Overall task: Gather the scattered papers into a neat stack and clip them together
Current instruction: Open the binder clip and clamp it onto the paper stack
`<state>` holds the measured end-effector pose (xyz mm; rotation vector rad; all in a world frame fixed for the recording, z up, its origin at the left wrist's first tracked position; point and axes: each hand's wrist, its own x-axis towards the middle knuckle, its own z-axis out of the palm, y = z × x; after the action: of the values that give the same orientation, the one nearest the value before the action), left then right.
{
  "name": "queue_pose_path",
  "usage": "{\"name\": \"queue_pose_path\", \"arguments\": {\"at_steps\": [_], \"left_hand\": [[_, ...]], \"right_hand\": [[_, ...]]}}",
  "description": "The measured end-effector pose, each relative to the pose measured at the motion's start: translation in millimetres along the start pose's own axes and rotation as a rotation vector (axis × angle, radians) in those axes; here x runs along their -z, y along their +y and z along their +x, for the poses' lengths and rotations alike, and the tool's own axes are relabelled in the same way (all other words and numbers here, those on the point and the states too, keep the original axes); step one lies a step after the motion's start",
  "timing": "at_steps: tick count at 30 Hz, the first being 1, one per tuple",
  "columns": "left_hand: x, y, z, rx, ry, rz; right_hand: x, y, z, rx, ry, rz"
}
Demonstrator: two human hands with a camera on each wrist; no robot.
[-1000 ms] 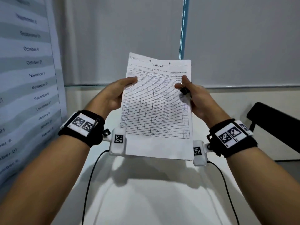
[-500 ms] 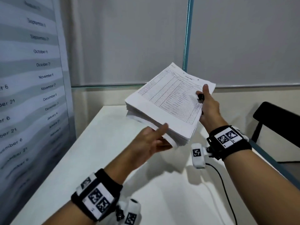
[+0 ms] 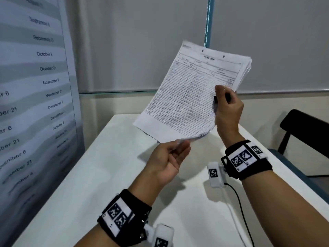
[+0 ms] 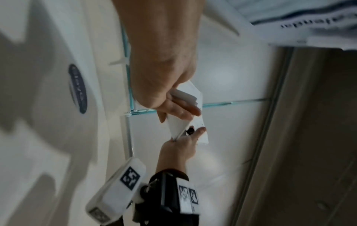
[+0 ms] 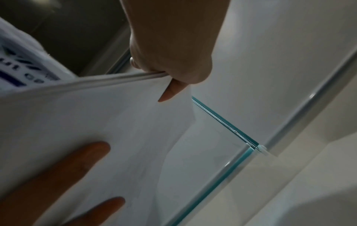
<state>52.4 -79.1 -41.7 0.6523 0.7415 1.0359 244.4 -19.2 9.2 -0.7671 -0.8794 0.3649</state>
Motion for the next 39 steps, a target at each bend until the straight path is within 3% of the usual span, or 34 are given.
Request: {"name": "queue_pose_path", "arguments": {"at_steps": [4,7,11,13,16,19,22,28,32,34,39], "left_hand": [[13,14,-4,0.021,-0.091,0.128],[30,36,6,-0.056,-0.049,0.303],[46,82,21,-0.332,0.115,0.451],[48,106,30,-0.461,0.125,0.562],[41,124,41,-0.433,-0.087,0.687],[28,119,48,-0.375,-0.261,0.653],[24,109,56,-0.508,-0.169,0.571],[27,85,62,-0.804,0.104,0.742],[26,61,66,-0.989,0.32,0.879],[29,54,67,-0.99,0.334,0.881],[48,62,71,-0.999,0.27,0.802]], "right_hand": [[0,-12,1,-0.007,-0.007,0.069],[7,-18,11,-0.06,-0.012,0.093],[15,-21,23,-0.122,-0.093,0.051],[16,-19,25,-0.162,-0.157,0.022],[12,-16,23,-0.201,-0.263,-0.024],[5,-19,17,-0.19,-0.358,-0.072],[1,-24,12,-0.134,-0.444,-0.093],[-4,-25,3,-0.024,-0.507,-0.36],[-14,-21,-22,0.272,-0.441,-0.497],[-16,-13,-32,0.352,-0.437,-0.561],[-9,-8,-34,0.26,-0.445,-0.49]]}}
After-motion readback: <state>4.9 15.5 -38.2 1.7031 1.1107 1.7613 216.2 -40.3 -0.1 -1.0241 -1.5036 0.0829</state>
